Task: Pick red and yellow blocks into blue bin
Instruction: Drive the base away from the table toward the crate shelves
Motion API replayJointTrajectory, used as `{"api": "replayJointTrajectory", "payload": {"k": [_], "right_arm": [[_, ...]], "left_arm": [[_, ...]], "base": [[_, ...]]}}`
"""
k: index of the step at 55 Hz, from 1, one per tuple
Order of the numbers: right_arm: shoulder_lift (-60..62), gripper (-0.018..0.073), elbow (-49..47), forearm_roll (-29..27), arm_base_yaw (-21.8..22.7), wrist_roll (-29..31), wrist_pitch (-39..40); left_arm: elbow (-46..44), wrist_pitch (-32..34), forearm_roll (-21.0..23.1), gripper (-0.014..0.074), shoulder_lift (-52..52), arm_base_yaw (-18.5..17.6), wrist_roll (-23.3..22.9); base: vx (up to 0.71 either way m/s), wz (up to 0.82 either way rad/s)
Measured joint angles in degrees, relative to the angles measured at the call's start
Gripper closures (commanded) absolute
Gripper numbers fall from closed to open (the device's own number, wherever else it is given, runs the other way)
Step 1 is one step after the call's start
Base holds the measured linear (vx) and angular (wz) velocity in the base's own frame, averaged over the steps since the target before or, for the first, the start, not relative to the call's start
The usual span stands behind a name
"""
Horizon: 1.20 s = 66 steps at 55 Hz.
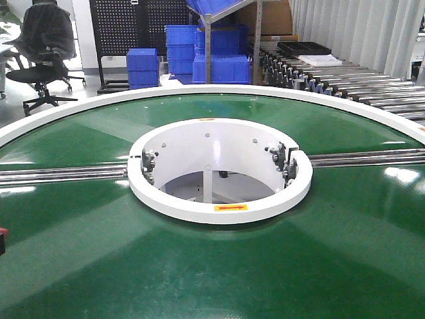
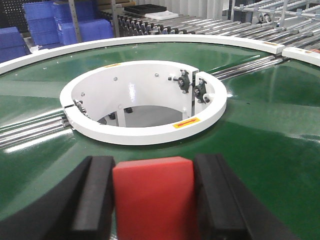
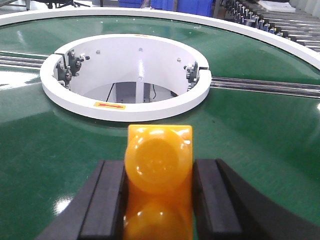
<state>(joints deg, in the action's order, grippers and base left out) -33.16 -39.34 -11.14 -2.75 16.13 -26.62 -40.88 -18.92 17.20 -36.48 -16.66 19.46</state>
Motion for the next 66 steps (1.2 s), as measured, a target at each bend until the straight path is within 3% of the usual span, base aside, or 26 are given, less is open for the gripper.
{"api": "replayJointTrajectory", "payload": {"k": [18,66], "right_arm": [[0.00,0.0569,0.00,0.04,0.00,0.00,0.00],[0.00,0.0569,0.00,0.04,0.00,0.00,-0.05]], "left_arm": [[0.00,0.00,0.00,0.0596,0.00,0.00,0.00],[0.00,0.00,0.00,0.0596,0.00,0.00,0.00]], "base": [[-0.08,0.16],[-0.12,0.41]]}}
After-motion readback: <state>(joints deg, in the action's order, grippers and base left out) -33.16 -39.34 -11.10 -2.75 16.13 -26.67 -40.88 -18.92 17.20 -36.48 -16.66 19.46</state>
